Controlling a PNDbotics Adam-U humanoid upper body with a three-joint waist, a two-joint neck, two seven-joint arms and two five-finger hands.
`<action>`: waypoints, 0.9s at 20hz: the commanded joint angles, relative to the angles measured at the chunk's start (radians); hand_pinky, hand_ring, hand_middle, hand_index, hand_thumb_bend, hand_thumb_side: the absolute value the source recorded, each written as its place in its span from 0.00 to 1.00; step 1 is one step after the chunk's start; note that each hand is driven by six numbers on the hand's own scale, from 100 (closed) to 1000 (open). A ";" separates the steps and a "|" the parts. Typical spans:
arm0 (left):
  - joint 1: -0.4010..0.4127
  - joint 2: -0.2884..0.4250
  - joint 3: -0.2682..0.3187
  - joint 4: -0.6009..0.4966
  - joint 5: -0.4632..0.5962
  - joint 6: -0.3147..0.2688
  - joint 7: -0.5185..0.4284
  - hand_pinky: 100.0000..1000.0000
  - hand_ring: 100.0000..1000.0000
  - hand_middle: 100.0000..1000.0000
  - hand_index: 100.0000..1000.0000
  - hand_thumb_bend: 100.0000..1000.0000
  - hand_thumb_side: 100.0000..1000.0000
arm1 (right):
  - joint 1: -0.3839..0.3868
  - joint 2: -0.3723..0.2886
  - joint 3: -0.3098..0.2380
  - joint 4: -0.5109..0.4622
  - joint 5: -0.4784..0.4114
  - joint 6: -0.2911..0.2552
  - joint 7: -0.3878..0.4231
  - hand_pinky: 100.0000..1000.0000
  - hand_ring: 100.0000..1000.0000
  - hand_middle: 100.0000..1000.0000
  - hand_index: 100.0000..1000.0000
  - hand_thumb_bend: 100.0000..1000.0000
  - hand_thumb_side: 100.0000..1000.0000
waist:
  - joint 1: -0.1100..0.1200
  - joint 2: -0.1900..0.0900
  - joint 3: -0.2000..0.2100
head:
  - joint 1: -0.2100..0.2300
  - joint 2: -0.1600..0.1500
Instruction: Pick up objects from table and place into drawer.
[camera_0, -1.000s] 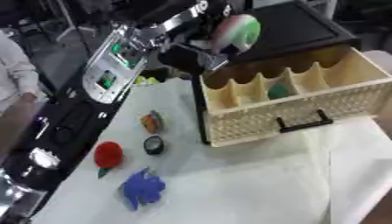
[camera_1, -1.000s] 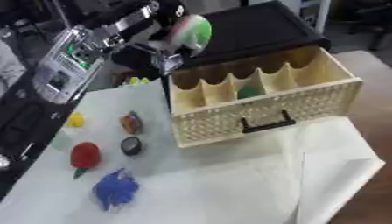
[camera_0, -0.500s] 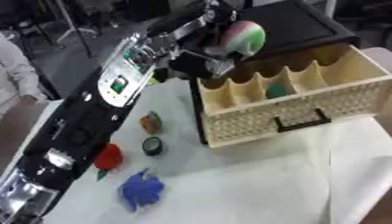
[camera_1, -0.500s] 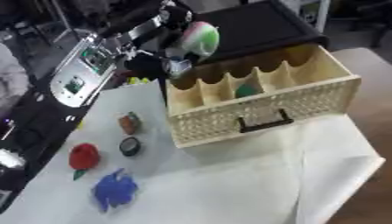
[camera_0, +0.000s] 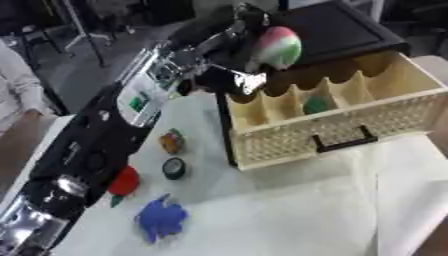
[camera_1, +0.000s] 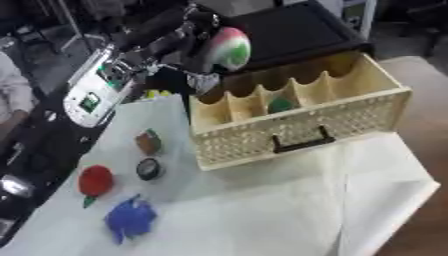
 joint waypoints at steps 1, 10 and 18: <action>-0.014 0.014 0.004 -0.003 -0.025 -0.012 -0.004 0.32 0.64 0.67 0.92 0.00 0.22 | -0.018 -0.008 -0.003 -0.015 -0.006 -0.001 0.001 0.30 0.49 0.51 0.77 0.00 0.52 | -0.011 -0.015 0.000 | 0.002 -0.007; -0.003 0.013 0.013 0.025 -0.132 -0.018 0.033 0.42 0.73 0.75 0.97 0.00 0.22 | -0.019 -0.007 -0.005 -0.015 -0.007 -0.001 -0.001 0.30 0.49 0.51 0.77 0.00 0.52 | -0.013 -0.012 -0.005 | 0.004 -0.003; -0.002 0.013 0.014 0.030 -0.176 0.002 0.042 0.58 0.84 0.85 1.00 0.00 0.52 | -0.017 -0.007 -0.006 -0.015 -0.007 0.001 -0.001 0.30 0.49 0.51 0.77 0.00 0.52 | -0.014 -0.013 -0.006 | 0.005 0.001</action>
